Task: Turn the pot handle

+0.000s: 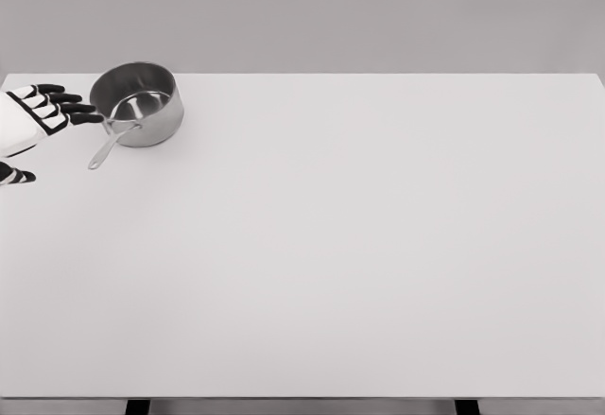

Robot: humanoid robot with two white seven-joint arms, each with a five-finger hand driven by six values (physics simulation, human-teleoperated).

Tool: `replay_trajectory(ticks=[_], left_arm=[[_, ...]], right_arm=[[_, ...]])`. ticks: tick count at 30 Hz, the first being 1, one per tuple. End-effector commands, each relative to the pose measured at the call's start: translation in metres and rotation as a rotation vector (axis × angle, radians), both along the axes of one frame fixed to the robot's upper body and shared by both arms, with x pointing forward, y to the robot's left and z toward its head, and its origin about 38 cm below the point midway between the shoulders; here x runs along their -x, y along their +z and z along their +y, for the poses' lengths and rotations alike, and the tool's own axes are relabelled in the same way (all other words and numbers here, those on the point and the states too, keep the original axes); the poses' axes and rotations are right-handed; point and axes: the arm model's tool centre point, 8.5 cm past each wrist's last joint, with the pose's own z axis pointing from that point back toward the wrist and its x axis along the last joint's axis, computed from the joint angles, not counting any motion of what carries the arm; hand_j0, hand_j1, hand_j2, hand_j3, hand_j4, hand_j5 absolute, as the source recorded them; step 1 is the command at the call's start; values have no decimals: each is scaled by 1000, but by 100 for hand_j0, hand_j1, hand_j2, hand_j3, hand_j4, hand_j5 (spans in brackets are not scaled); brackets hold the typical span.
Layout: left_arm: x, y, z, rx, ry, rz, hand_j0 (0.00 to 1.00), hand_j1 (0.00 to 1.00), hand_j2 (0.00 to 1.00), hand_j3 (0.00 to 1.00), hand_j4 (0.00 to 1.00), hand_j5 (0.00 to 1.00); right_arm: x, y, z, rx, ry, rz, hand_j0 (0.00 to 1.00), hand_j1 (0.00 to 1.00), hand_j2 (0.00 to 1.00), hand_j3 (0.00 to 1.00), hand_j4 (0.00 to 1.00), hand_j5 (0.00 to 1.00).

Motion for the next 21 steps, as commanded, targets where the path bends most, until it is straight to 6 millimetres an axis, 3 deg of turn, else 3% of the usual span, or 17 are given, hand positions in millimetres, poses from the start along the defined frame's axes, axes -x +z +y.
replay_trajectory(ticks=[1, 8, 10, 12, 13, 14, 21], left_arm=[[0, 0, 0, 5, 0, 1, 100, 100, 100, 100, 100, 100], [-2, 4, -3, 7, -5, -12, 100, 100, 100, 100, 100, 100], [-14, 14, -20, 56, -38, -70, 100, 100, 100, 100, 100, 100], [-29, 13, -55, 61, -119, -81, 100, 100, 100, 100, 100, 100], [-32, 9, -63, 60, -135, -76, 100, 100, 100, 100, 100, 100], [-35, -4, -84, 75, -172, -64, 100, 100, 100, 100, 100, 100], [-49, -22, -133, 60, -233, -88, 100, 100, 100, 100, 100, 100]], right_arm=[[0, 0, -1, 11, -6, 1, 100, 100, 100, 100, 100, 100], [0, 0, 0, 4, -4, -1, 100, 100, 100, 100, 100, 100], [-1, 0, -1, 4, -4, -2, 100, 100, 100, 100, 100, 100], [-1, 0, 0, 4, -6, -2, 100, 100, 100, 100, 100, 100], [-1, 0, 0, 4, -6, -2, 100, 100, 100, 100, 100, 100], [0, 0, 0, 4, -4, -1, 100, 100, 100, 100, 100, 100], [-1, 0, 0, 4, -4, -2, 100, 100, 100, 100, 100, 100]])
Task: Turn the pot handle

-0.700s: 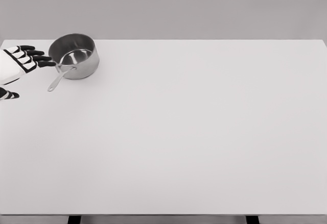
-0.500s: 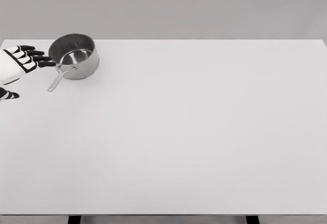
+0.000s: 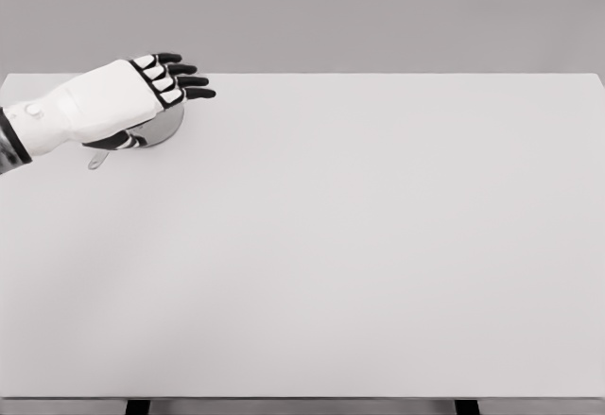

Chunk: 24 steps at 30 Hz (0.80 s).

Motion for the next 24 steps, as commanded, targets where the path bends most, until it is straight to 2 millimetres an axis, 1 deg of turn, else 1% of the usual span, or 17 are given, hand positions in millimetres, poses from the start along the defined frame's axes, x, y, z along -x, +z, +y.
replay_trajectory(ticks=[1, 3, 5, 6, 9, 11, 13, 16, 18, 20, 24], left_arm=[[-5, -22, -18, -24, -7, 21, 100, 100, 100, 100, 100, 100], [-15, -42, -24, -30, 22, 48, 100, 100, 100, 100, 100, 100], [-24, -57, -17, -65, 66, 69, 100, 100, 100, 100, 100, 100], [-28, -63, -10, -71, 90, 86, 100, 100, 100, 100, 100, 100], [-34, -71, 2, -65, 127, 110, 100, 100, 100, 100, 100, 100], [-37, -75, 10, -56, 148, 118, 100, 100, 100, 100, 100, 100], [-37, -73, 14, -53, 156, 115, 100, 100, 100, 100, 100, 100], [-38, -70, 15, -46, 161, 108, 100, 100, 100, 100, 100, 100], [-39, -71, 13, -40, 159, 108, 100, 100, 100, 100, 100, 100], [-39, -72, 16, -14, 165, 97, 100, 100, 100, 100, 100, 100], [-43, -82, 25, -3, 192, 120, 100, 100, 100, 100, 100, 100]], right_arm=[[0, 0, 0, 0, -1, 0, 100, 100, 100, 100, 100, 100], [0, 0, 0, 0, -1, 0, 100, 100, 100, 100, 100, 100], [0, 0, 0, 0, -1, 0, 100, 100, 100, 100, 100, 100], [0, 0, 0, 0, -1, 0, 100, 100, 100, 100, 100, 100], [0, 0, 0, 0, -1, 0, 100, 100, 100, 100, 100, 100], [0, 0, 0, 0, -1, 0, 100, 100, 100, 100, 100, 100], [0, 0, 0, 0, -1, 0, 100, 100, 100, 100, 100, 100], [0, 0, 0, 0, -1, 0, 100, 100, 100, 100, 100, 100], [0, 0, 0, 0, -1, 0, 100, 100, 100, 100, 100, 100], [1, 0, 0, 0, -1, 1, 100, 100, 100, 100, 100, 100], [0, 0, 0, 1, -1, 0, 100, 100, 100, 100, 100, 100]])
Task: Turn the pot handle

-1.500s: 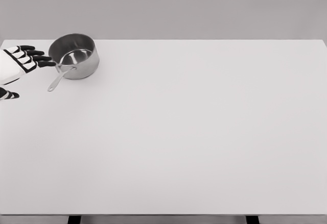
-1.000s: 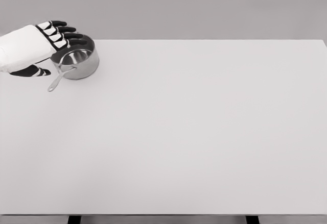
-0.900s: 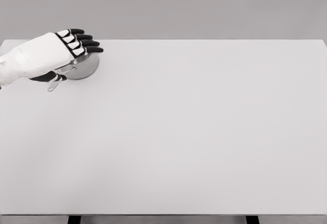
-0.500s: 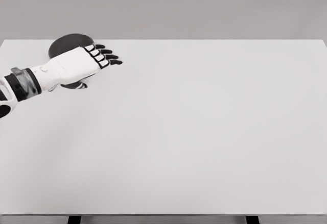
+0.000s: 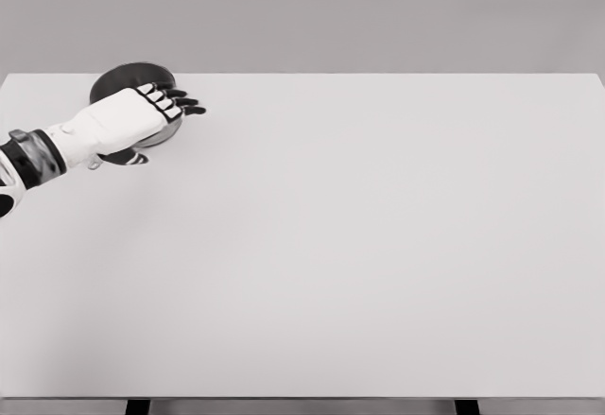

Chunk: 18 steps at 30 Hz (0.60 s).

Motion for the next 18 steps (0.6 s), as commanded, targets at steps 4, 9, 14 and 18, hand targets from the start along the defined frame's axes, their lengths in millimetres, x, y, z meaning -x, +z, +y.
replay_trajectory(ticks=[4, 9, 14, 18], left_arm=[[-3, -1, 7, 54, 20, -28, 100, 100, 100, 100, 100, 100], [-4, -7, 12, 60, 36, -16, 100, 100, 100, 100, 100, 100], [-6, -16, 19, 62, 60, 10, 100, 100, 100, 100, 100, 100], [-5, -18, 21, 60, 66, 17, 100, 100, 100, 100, 100, 100]], right_arm=[[0, 0, 0, 0, -1, 0, 100, 100, 100, 100, 100, 100], [1, 0, 0, 0, -1, 1, 100, 100, 100, 100, 100, 100], [1, 0, 0, 0, -1, 1, 100, 100, 100, 100, 100, 100], [0, 0, 0, 0, -1, 0, 100, 100, 100, 100, 100, 100]])
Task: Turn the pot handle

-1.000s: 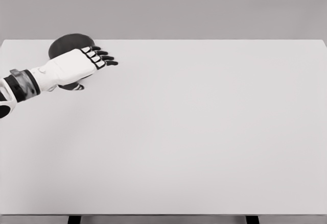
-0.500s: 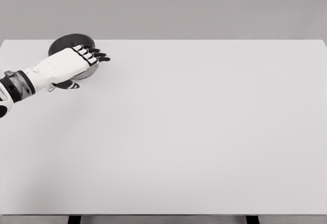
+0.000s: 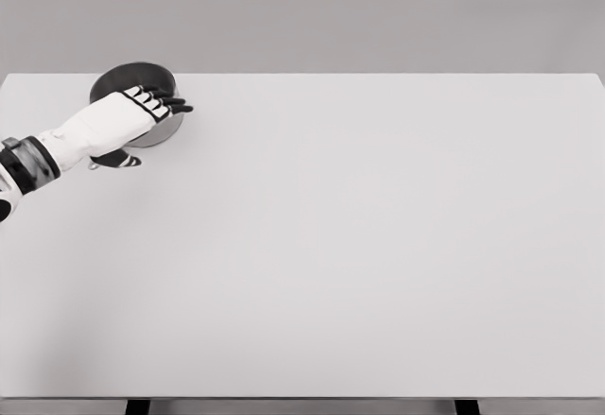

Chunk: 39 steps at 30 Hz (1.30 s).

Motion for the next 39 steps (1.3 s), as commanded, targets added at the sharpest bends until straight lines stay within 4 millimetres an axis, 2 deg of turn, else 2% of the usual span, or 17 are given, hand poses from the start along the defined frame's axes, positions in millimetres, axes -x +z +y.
replay_trajectory(ticks=[1, 5, 14, 16, 19, 21, 26, 29, 31, 36, 39], left_arm=[[-1, 1, 4, 4, 9, 1, 100, 100, 100, 100, 100, 100], [-1, 6, 13, 2, 31, -10, 100, 100, 100, 100, 100, 100], [-2, 8, 17, 0, 37, -12, 100, 100, 100, 100, 100, 100], [-4, 2, 26, 1, 66, 9, 100, 100, 100, 100, 100, 100], [-4, 2, 29, -4, 71, 8, 100, 100, 100, 100, 100, 100], [-2, 5, 39, -24, 83, 9, 100, 100, 100, 100, 100, 100], [-3, 6, 43, -25, 93, 11, 100, 100, 100, 100, 100, 100], [-3, 5, 52, -23, 118, 16, 100, 100, 100, 100, 100, 100], [-1, 10, 66, -38, 141, 9, 100, 100, 100, 100, 100, 100], [-3, 11, 74, -37, 164, 15, 100, 100, 100, 100, 100, 100], [-2, 11, 89, -47, 197, 23, 100, 100, 100, 100, 100, 100]], right_arm=[[0, 0, 0, 0, -1, 0, 100, 100, 100, 100, 100, 100], [0, 0, 0, 0, -1, 0, 100, 100, 100, 100, 100, 100], [0, 0, 0, 0, -1, 0, 100, 100, 100, 100, 100, 100], [0, 0, 0, 0, -1, 0, 100, 100, 100, 100, 100, 100], [1, 0, 0, 0, -1, 1, 100, 100, 100, 100, 100, 100], [1, 0, 0, 0, -1, 1, 100, 100, 100, 100, 100, 100], [0, 0, 0, 0, -1, 0, 100, 100, 100, 100, 100, 100], [0, 0, 0, 0, -2, 0, 100, 100, 100, 100, 100, 100], [0, 0, 0, 0, -1, 0, 100, 100, 100, 100, 100, 100], [0, 0, 0, 0, -1, 0, 100, 100, 100, 100, 100, 100], [0, 0, 0, 0, -1, 0, 100, 100, 100, 100, 100, 100]])
